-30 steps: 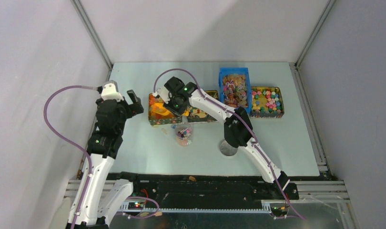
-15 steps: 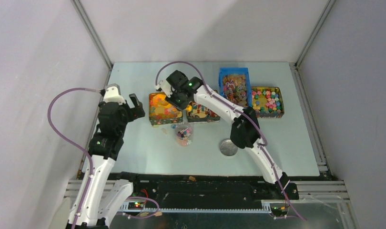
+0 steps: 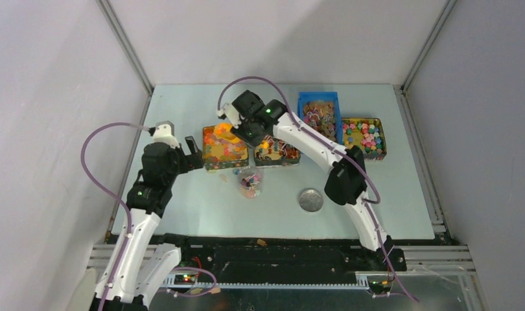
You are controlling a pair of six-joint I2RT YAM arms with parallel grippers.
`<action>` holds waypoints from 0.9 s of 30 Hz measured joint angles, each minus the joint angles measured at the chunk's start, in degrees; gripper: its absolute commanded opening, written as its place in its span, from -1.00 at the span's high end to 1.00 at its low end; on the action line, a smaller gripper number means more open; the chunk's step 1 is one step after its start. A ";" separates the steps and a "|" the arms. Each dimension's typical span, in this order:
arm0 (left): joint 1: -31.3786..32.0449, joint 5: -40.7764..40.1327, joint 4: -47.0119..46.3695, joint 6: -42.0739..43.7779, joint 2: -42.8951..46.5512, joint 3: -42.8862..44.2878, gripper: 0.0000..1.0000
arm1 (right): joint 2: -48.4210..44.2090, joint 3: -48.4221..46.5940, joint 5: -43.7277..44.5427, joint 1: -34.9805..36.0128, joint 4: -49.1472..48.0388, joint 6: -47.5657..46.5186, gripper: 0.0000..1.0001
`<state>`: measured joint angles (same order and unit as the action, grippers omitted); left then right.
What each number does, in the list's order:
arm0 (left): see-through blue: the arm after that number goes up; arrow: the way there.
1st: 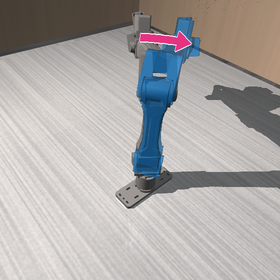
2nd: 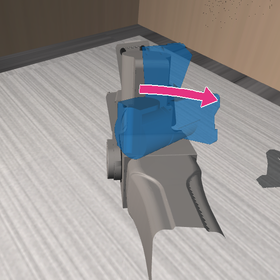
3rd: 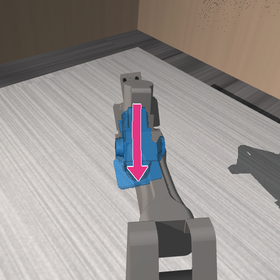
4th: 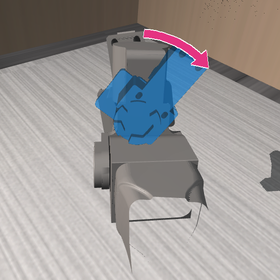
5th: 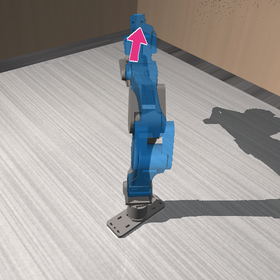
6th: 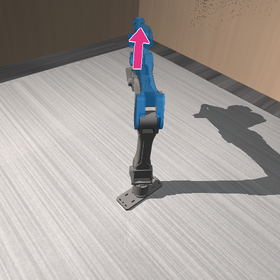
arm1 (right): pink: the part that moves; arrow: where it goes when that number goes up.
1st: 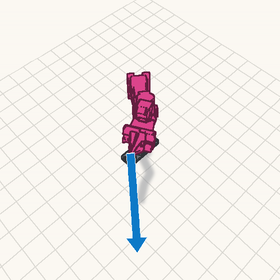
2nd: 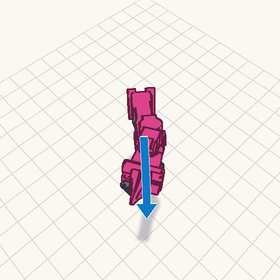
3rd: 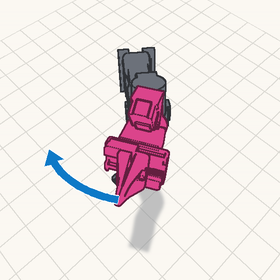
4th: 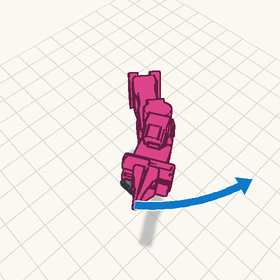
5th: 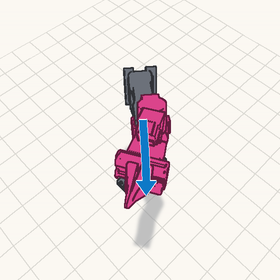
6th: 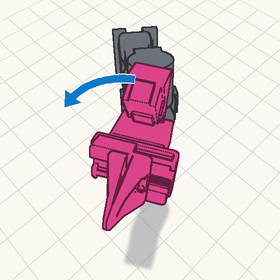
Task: Pack the candies
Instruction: Scoop the fake candies from the storage box, then place the fake candies in the packing bottle.
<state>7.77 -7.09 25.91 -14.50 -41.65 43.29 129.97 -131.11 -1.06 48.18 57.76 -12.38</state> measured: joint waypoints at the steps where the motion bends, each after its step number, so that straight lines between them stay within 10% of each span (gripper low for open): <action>1: 0.00 0.39 0.00 0.00 -0.11 -0.52 -0.99 | -1.38 1.31 0.02 -0.04 0.26 0.26 1.00; 27: 2.91 8.61 -0.11 0.07 -1.11 -2.29 -0.99 | -48.22 39.28 7.23 6.67 8.41 15.08 1.00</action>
<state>10.68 1.52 25.80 -14.44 -42.76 40.99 81.76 -91.83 6.17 54.85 66.17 2.70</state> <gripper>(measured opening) 0.996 0.302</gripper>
